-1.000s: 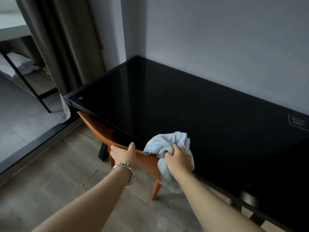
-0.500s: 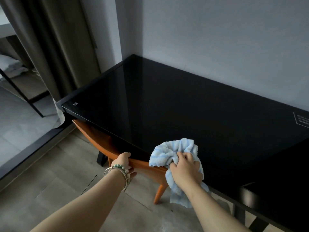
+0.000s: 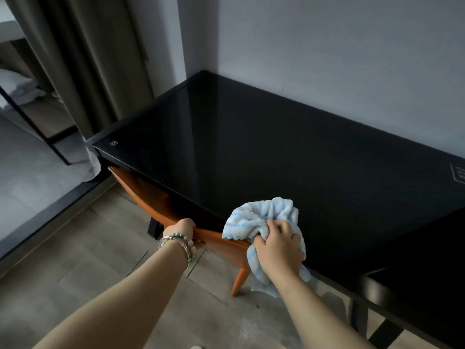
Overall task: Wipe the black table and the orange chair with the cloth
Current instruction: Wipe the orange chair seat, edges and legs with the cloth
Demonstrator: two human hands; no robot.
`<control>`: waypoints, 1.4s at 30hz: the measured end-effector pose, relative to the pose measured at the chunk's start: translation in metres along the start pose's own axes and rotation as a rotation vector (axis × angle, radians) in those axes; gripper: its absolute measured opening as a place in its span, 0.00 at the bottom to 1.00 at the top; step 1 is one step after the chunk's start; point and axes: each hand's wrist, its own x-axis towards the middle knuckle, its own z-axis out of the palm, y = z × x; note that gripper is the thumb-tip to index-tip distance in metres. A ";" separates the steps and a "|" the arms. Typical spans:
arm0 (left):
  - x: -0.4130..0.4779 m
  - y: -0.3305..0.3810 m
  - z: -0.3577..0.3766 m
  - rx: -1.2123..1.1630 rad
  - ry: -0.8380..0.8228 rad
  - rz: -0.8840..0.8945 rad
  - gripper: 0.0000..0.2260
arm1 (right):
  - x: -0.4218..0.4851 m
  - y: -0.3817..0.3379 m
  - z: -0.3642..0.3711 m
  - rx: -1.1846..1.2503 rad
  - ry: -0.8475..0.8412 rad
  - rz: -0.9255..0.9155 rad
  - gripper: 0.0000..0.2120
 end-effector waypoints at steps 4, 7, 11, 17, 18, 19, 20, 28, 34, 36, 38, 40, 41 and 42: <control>-0.006 -0.003 -0.002 -0.026 0.044 0.018 0.04 | 0.000 0.011 -0.001 0.015 -0.032 -0.074 0.20; -0.009 -0.009 -0.010 -0.044 0.086 0.010 0.04 | -0.002 0.020 0.001 -0.010 -0.008 -0.165 0.21; -0.013 -0.020 -0.030 -0.071 0.098 -0.037 0.04 | -0.007 0.021 0.005 0.001 0.047 -0.202 0.21; -0.015 -0.039 -0.058 -0.192 0.106 -0.088 0.03 | -0.019 0.014 0.010 0.110 -0.003 -0.313 0.20; -0.014 -0.039 -0.061 -0.205 0.109 -0.095 0.04 | -0.021 0.011 0.011 0.127 -0.013 -0.337 0.20; -0.016 -0.038 -0.066 -0.209 0.117 -0.096 0.06 | -0.023 0.007 0.013 0.144 -0.017 -0.360 0.20; -0.014 -0.037 -0.071 -0.198 0.128 -0.096 0.08 | -0.025 0.004 0.015 0.161 -0.022 -0.379 0.20; -0.025 -0.054 -0.167 -0.131 0.200 -0.064 0.06 | -0.062 -0.018 0.050 0.188 -0.157 -0.453 0.15; -0.056 -0.075 -0.264 -0.063 0.301 -0.038 0.09 | -0.116 -0.048 0.090 0.128 -0.306 -0.510 0.14; -0.063 -0.085 -0.295 -0.040 0.323 -0.036 0.08 | -0.138 -0.061 0.107 0.114 -0.354 -0.515 0.15; -0.069 -0.097 -0.326 -0.023 0.342 -0.038 0.08 | -0.161 -0.074 0.124 0.098 -0.391 -0.536 0.16; -0.075 -0.108 -0.353 -0.014 0.357 -0.025 0.06 | -0.184 -0.086 0.139 0.079 -0.414 -0.558 0.16; -0.078 -0.112 -0.366 -0.011 0.364 -0.020 0.04 | -0.195 -0.091 0.146 0.073 -0.424 -0.565 0.16; -0.082 -0.117 -0.377 -0.007 0.370 -0.018 0.04 | -0.206 -0.095 0.153 0.068 -0.436 -0.570 0.16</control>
